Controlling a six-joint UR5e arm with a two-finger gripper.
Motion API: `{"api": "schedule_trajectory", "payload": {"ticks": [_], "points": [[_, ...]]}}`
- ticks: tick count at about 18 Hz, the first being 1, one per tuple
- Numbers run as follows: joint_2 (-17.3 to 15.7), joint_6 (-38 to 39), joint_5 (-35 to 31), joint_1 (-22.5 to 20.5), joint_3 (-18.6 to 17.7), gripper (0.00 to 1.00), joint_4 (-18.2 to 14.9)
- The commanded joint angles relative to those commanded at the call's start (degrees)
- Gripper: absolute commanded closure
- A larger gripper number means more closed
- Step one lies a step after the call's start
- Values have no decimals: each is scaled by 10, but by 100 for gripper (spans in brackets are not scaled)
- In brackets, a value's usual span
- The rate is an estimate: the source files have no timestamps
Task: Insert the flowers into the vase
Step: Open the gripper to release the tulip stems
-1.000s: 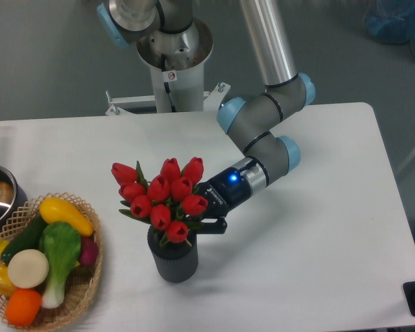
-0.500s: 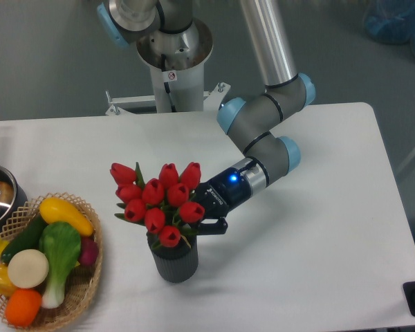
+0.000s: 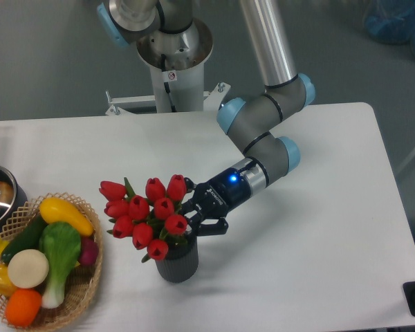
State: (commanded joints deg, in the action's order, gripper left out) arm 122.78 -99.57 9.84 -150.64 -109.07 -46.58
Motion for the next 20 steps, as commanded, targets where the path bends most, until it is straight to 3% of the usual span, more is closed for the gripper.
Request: {"api": "schedule_trajectory", "payload": {"ticks": [10, 12, 20], "points": [[6, -27, 9, 2, -2, 69, 0], [5, -28, 9, 2, -2, 61, 1], [4, -28, 10, 0, -2, 43, 1]]}}
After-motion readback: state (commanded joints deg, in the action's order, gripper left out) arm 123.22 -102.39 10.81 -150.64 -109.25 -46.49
